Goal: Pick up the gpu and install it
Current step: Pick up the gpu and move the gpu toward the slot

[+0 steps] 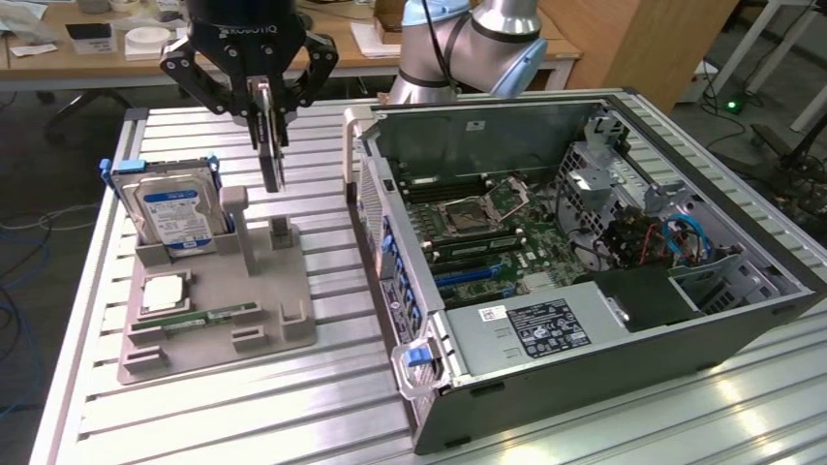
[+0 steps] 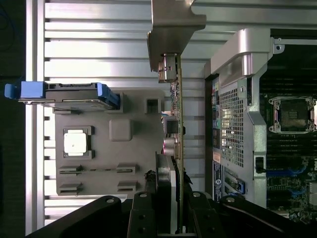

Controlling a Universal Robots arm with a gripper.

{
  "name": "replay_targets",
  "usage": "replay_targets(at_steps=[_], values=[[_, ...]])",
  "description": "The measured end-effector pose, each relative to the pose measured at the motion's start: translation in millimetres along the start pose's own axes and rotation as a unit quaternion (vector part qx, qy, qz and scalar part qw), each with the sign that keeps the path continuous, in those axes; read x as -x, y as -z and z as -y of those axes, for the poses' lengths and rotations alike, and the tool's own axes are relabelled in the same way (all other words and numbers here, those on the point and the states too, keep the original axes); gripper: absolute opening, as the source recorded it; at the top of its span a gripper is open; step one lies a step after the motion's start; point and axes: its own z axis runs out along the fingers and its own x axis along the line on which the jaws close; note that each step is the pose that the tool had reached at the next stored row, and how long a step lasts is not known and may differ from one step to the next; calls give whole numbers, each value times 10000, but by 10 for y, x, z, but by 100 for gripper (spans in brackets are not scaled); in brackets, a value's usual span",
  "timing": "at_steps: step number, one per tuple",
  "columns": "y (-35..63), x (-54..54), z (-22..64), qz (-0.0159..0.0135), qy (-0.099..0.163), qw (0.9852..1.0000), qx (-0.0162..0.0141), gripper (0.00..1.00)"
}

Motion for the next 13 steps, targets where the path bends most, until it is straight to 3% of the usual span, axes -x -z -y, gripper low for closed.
replay_targets(at_steps=[13], values=[[-2,74,-1,0,0,10000,1,28]])
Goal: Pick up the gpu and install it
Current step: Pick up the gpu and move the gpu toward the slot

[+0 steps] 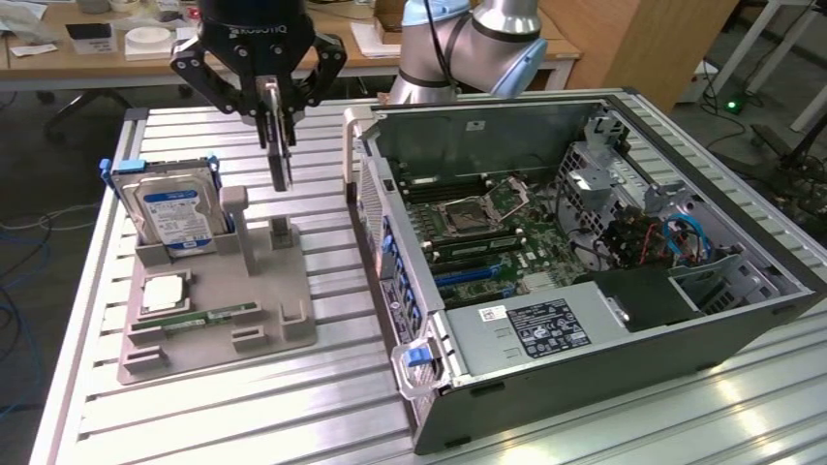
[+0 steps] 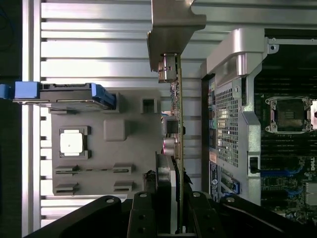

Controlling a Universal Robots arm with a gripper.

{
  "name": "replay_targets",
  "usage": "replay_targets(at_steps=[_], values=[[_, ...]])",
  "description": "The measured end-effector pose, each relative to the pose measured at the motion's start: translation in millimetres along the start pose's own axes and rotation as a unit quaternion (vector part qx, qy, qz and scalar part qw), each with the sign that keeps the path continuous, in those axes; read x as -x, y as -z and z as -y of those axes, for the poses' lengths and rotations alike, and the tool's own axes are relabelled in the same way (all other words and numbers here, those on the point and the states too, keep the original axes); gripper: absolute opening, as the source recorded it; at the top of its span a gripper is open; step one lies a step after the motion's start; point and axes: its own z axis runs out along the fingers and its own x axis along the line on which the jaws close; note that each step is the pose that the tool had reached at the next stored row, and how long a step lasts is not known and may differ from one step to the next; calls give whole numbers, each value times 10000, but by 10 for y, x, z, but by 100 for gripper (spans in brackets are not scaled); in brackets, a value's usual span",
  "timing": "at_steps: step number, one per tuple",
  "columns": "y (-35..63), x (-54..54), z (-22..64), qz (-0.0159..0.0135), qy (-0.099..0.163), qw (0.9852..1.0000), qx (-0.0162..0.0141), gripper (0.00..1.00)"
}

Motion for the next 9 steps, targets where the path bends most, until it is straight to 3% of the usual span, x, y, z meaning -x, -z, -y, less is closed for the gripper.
replay_targets(at_steps=[9], values=[[-2,87,-2,0,0,10000,0,28]])
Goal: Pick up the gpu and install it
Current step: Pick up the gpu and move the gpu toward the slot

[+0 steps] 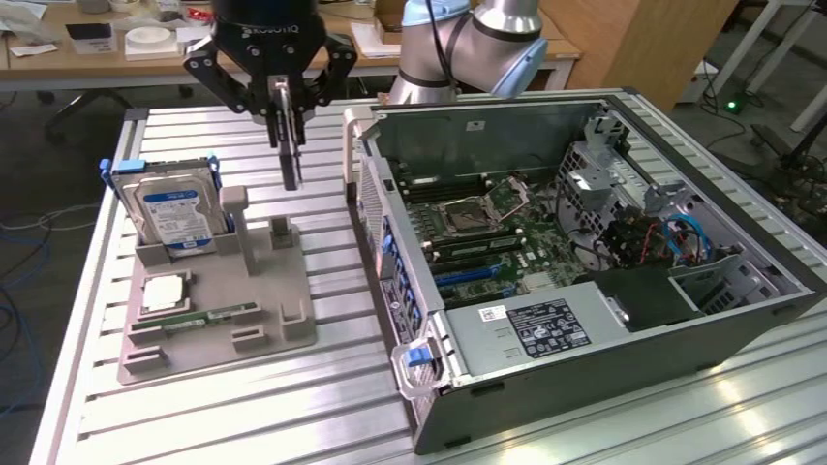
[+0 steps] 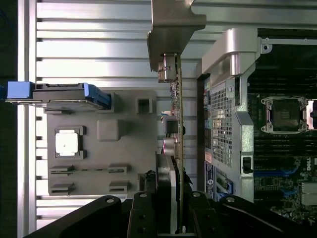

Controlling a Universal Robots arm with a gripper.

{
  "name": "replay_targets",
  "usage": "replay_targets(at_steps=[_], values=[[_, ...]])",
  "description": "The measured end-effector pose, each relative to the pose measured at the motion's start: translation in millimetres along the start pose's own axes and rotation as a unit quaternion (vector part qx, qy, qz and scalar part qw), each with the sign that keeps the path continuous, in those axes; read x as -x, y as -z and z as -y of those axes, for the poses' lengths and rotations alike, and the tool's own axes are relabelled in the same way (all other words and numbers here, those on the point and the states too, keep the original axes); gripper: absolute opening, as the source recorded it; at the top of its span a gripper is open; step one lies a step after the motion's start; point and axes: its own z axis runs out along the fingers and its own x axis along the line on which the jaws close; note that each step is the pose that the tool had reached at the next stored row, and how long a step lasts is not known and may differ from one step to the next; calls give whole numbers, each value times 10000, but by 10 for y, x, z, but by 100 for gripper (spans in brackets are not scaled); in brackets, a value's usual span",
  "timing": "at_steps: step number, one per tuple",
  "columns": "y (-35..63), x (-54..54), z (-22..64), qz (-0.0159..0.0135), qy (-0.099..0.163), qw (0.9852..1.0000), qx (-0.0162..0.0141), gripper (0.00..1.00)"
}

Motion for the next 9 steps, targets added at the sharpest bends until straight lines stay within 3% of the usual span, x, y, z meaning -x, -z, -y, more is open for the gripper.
replay_targets(at_steps=[9], values=[[-2,59,-1,0,0,10000,0,28]])
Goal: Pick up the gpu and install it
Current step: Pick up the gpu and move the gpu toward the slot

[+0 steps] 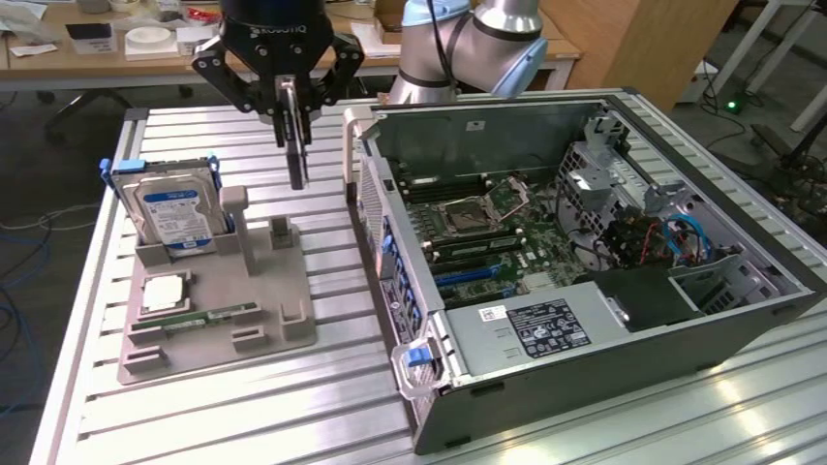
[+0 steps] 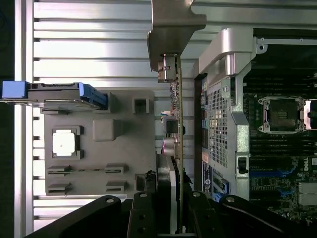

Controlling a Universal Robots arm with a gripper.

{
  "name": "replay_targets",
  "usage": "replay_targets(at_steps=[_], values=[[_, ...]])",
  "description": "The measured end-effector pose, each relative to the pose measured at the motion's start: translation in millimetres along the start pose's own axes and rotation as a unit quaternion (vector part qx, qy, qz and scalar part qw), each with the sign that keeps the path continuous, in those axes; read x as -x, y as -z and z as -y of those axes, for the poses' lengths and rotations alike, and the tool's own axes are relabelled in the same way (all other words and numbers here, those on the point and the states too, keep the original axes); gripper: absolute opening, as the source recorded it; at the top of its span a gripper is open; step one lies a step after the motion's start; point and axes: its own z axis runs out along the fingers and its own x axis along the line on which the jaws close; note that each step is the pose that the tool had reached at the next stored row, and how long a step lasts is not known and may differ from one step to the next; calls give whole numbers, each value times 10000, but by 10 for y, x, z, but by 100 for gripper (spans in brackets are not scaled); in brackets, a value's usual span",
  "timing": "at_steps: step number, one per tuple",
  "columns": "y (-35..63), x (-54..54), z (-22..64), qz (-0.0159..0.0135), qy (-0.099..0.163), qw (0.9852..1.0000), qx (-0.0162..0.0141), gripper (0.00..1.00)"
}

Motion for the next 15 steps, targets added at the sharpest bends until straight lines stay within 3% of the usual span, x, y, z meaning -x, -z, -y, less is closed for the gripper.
replay_targets(at_steps=[15], values=[[-6,177,-3,-1,16,10000,1,28]])
